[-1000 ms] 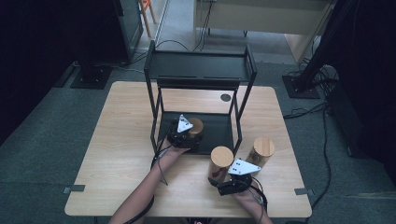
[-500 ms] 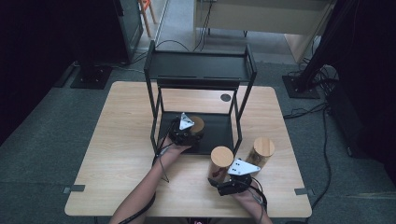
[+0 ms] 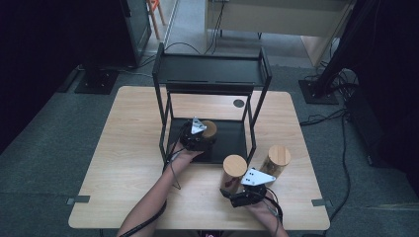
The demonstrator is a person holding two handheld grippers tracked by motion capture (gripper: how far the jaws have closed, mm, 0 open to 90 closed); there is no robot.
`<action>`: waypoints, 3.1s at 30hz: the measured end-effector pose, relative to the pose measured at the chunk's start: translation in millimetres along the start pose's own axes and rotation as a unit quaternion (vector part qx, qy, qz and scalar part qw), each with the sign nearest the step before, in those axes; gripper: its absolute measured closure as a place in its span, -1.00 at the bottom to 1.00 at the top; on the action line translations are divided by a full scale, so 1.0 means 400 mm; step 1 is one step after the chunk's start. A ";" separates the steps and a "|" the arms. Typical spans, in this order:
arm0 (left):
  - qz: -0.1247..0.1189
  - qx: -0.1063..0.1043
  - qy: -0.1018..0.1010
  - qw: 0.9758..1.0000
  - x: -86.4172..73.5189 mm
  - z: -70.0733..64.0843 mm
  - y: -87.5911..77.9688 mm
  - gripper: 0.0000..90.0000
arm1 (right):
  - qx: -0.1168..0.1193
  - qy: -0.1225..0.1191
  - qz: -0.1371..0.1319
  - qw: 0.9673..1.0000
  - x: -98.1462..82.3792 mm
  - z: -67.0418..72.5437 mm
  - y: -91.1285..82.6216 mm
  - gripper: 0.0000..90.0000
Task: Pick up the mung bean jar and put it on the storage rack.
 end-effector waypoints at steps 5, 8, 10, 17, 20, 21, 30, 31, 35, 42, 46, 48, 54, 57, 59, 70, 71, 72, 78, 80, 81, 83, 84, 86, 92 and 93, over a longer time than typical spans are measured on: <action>0.001 0.002 0.001 1.000 0.005 0.004 0.005 -0.43 | 0.000 -0.001 0.000 1.000 0.000 0.000 0.000 -0.77; 0.003 0.004 0.001 1.000 0.003 0.007 0.011 -0.43 | 0.000 -0.001 0.000 1.000 0.000 0.001 0.000 -0.77; 0.004 0.005 -0.001 1.000 0.003 0.010 0.015 -0.43 | 0.000 -0.002 0.000 1.000 0.000 0.001 0.000 -0.77; -0.001 0.009 -0.008 1.000 0.005 0.018 0.023 -0.43 | -0.001 -0.001 0.000 1.000 0.000 0.001 0.000 -0.77; 0.002 0.011 -0.012 1.000 0.008 0.021 0.027 -0.43 | -0.001 -0.002 0.000 1.000 0.000 0.000 0.001 -0.77; 0.002 0.011 -0.013 1.000 0.009 0.023 0.029 -0.43 | -0.001 -0.002 0.001 1.000 0.000 0.000 0.001 -0.78; 0.012 0.017 -0.011 1.000 0.010 0.027 0.044 -0.43 | -0.002 -0.001 0.002 1.000 0.000 0.000 0.001 -0.77; 0.013 0.018 -0.011 1.000 0.011 0.028 0.046 -0.43 | -0.002 -0.001 0.002 1.000 0.000 0.000 0.001 -0.78; 0.017 0.019 -0.011 1.000 0.014 0.034 0.050 -0.43 | -0.002 -0.001 0.002 1.000 0.000 0.000 0.001 -0.77; 0.017 0.012 -0.023 1.000 0.010 0.039 0.051 -0.44 | -0.003 0.001 0.002 1.000 0.000 -0.001 0.001 -0.78; 0.020 0.011 -0.016 1.000 0.010 0.040 0.050 -0.45 | -0.003 0.001 0.002 1.000 0.000 0.000 0.001 -0.77; 0.021 0.011 -0.016 1.000 0.010 0.040 0.049 -0.45 | -0.003 0.001 0.003 1.000 0.000 0.000 0.001 -0.77; 0.028 0.019 -0.006 0.999 0.013 0.035 0.047 -0.51 | -0.004 0.001 0.002 1.000 0.000 -0.001 0.001 -0.78; 0.033 0.021 -0.003 0.999 0.009 0.035 0.046 -0.52 | -0.004 0.004 0.002 1.000 0.000 -0.002 0.001 -0.78; 0.034 0.020 -0.010 0.999 0.006 0.039 0.044 -0.55 | -0.004 0.003 0.002 1.000 0.000 -0.002 0.001 -0.78; 0.026 0.012 -0.026 0.999 -0.001 0.036 0.033 -0.55 | -0.004 0.003 0.003 1.000 0.000 -0.001 0.002 -0.78; 0.025 0.012 -0.028 0.999 -0.001 0.036 0.031 -0.55 | -0.004 0.003 0.003 1.000 0.000 -0.001 0.002 -0.78; 0.025 0.012 -0.029 0.999 -0.001 0.036 0.029 -0.55 | -0.003 0.004 0.003 1.000 0.000 -0.001 0.003 -0.78; 0.023 0.012 -0.030 0.999 -0.006 0.030 0.022 -0.55 | -0.002 0.005 0.003 1.000 0.000 -0.002 0.003 -0.78; 0.022 0.014 -0.035 0.999 -0.009 0.032 0.019 -0.55 | -0.002 0.005 0.003 1.000 0.001 -0.002 0.003 -0.77; 0.023 0.016 -0.033 0.999 -0.012 0.034 0.017 -0.55 | -0.002 0.005 0.003 1.000 0.000 -0.002 0.003 -0.78; 0.022 0.018 -0.034 0.999 -0.015 0.035 0.012 -0.55 | -0.002 0.005 0.003 1.000 0.001 -0.002 0.003 -0.77; 0.021 0.018 -0.036 0.999 -0.016 0.035 0.011 -0.55 | -0.002 0.005 0.003 1.000 0.000 -0.002 0.003 -0.78; 0.020 0.022 -0.037 0.999 -0.018 0.035 0.006 -0.55 | -0.002 0.004 0.003 1.000 0.000 -0.002 0.003 -0.78; 0.025 0.031 -0.029 0.999 -0.028 0.030 -0.004 -0.55 | -0.003 0.004 0.003 1.000 0.001 -0.002 0.003 -0.78; 0.026 0.033 -0.026 0.999 -0.032 0.029 -0.005 -0.55 | -0.003 0.005 0.004 1.000 0.000 -0.002 0.003 -0.78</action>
Point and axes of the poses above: each handheld gripper's, and its own axes: y roughly forward along the jaws, x roughly out of its top, z roughly to its left, the point moved 6 cm from there along y, roughly forward along the jaws, and after that the axes turned 2 degrees about z, right-handed, at the moved point
